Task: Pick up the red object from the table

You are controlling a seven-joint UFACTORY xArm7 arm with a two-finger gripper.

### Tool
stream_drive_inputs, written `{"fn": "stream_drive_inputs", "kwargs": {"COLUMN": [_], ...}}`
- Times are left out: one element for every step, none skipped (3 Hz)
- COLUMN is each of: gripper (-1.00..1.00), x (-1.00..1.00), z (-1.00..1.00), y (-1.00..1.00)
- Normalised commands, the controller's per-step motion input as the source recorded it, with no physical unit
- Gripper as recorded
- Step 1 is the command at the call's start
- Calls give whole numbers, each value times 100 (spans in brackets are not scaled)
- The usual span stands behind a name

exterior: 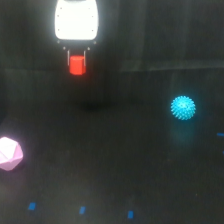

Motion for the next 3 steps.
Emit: {"fn": "stream_drive_inputs", "kwargs": {"gripper": [-100, -100, -100], "x": [-5, -39, -3], "z": [-1, 43, -25], "y": [-22, -1, -17]}}
